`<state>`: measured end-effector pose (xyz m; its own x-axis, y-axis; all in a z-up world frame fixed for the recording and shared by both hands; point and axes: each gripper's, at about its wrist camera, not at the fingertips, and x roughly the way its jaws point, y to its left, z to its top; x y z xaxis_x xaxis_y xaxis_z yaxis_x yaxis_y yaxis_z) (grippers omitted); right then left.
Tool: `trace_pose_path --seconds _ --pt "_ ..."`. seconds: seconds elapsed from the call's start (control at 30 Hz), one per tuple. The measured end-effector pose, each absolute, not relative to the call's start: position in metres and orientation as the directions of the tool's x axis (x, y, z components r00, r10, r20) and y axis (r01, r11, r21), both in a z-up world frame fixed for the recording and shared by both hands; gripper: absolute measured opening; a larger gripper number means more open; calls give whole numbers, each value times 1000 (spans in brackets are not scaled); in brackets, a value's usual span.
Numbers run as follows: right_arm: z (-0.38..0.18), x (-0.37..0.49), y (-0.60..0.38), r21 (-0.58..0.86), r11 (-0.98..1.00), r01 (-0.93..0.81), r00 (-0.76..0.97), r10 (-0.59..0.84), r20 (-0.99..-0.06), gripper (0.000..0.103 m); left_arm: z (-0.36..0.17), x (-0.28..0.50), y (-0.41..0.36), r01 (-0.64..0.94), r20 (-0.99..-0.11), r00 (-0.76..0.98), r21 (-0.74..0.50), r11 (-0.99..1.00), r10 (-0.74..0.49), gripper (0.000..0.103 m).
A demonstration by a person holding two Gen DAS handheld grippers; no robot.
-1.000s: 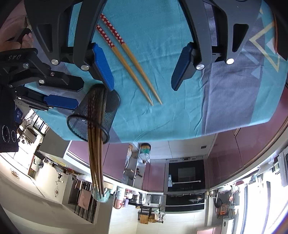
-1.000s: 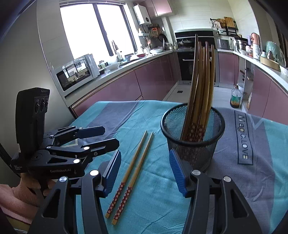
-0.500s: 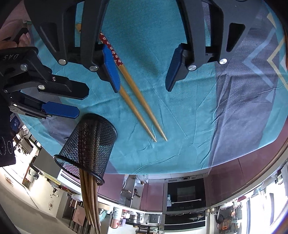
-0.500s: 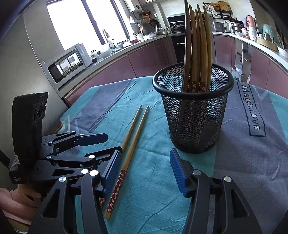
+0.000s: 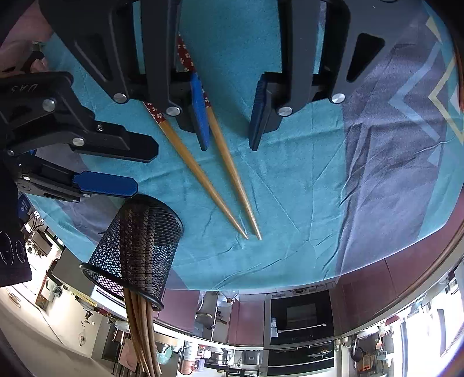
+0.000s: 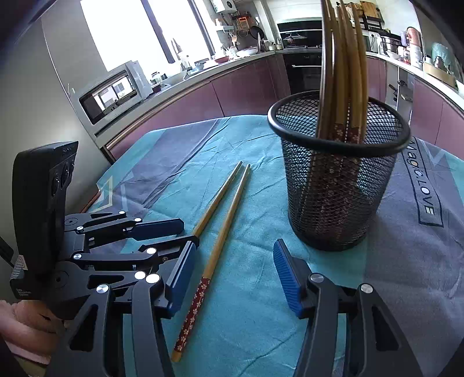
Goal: Organize utensils
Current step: 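Move the open right gripper back over the two loose chopsticks, then lower the right gripper onto one wooden chopstick and close on it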
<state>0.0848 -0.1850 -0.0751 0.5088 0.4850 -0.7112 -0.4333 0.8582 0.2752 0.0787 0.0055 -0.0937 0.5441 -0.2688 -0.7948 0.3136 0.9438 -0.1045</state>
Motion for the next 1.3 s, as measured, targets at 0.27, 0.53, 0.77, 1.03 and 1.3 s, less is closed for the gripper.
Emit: trace_pose_path --seconds 0.27,0.53,0.77,1.03,1.3 --pt "-82 105 -165 232 868 -438 491 448 -747 33 -94 79 12 292 -793 540 -137 946 -282 21" --pt "-87 117 -153 199 877 -436 490 417 -765 28 -95 81 14 294 -791 541 -142 945 -287 21" --pt "-89 120 -152 149 889 -434 510 378 -772 18 -98 80 14 293 -790 542 -141 946 -286 22" --pt "-89 117 -161 159 891 -425 505 379 -775 10 -99 80 14 288 -790 543 -145 946 -286 21" --pt "-88 109 -165 157 892 -425 502 376 -779 8 -96 94 9 287 -787 553 -128 949 -274 21"
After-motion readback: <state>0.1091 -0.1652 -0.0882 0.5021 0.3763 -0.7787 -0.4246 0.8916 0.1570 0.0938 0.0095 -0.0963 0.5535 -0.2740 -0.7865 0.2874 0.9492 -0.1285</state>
